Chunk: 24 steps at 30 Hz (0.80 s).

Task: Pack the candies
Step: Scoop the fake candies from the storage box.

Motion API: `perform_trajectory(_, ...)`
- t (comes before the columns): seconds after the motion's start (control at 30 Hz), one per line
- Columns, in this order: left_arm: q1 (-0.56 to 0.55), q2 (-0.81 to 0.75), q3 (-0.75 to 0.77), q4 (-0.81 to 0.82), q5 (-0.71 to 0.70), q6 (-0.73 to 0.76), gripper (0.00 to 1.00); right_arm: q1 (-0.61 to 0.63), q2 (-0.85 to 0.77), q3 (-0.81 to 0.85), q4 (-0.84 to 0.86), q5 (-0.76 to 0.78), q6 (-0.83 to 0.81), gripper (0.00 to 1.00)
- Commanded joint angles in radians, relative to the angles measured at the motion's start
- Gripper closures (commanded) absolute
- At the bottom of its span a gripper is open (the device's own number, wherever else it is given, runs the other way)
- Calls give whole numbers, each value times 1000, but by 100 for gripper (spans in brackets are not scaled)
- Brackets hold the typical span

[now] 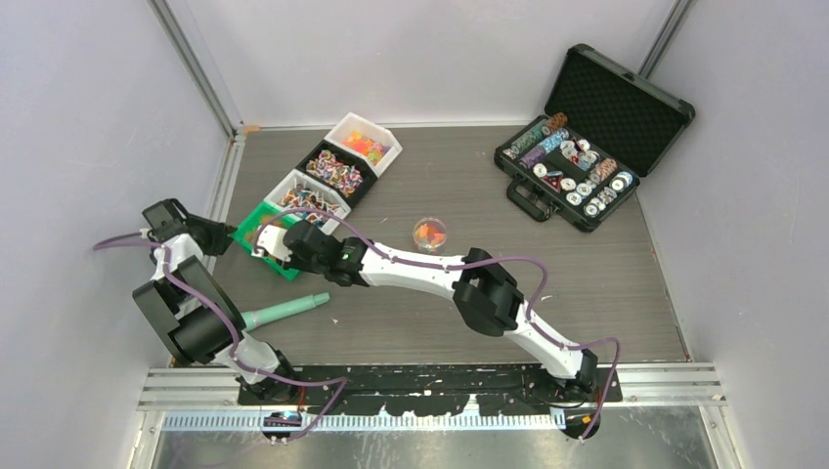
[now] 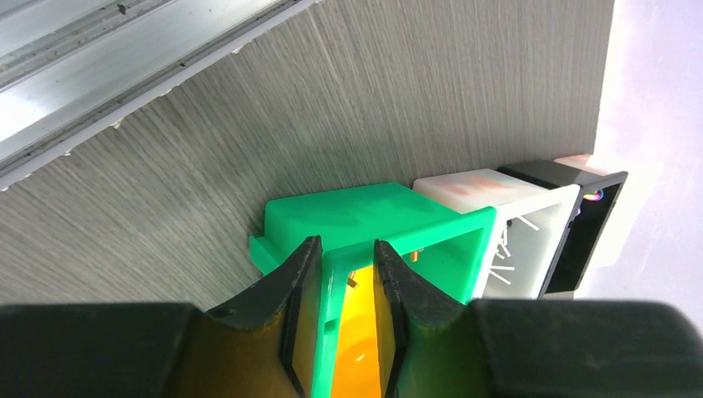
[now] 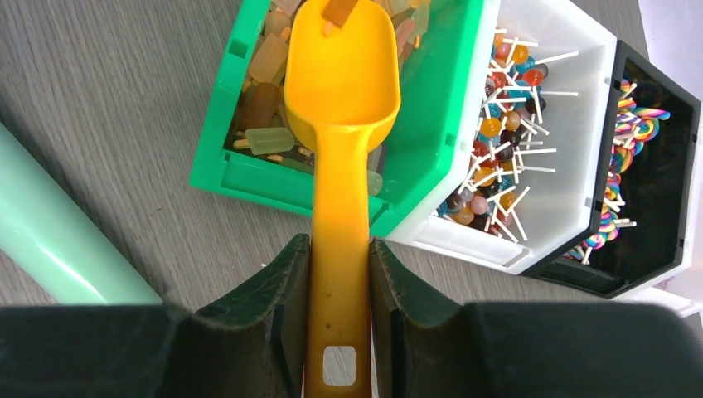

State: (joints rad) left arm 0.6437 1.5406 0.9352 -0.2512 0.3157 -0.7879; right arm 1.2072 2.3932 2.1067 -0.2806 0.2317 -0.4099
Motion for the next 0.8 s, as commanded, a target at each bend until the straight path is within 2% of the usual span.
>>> perform_trajectory(0.0, -12, 25, -34, 21, 96, -34, 79, 15, -85, 54, 47, -20, -70, 100)
perform_trajectory(0.13, -12, 20, -45, 24, 119, -45, 81, 33, -35, 239, -237, 43, -191, 100)
perform_trajectory(0.23, -12, 9, -49, 16, 122, -50, 82, 53, -26, 276, -357, 97, -258, 100)
perform_trajectory(0.57, -12, -8, -62, 17, 110, -52, 83, 69, 17, 307, -483, 248, -370, 100)
perform_trajectory(0.77, -11, -23, -72, 17, 105, -53, 83, 70, 44, 318, -497, 296, -441, 100)
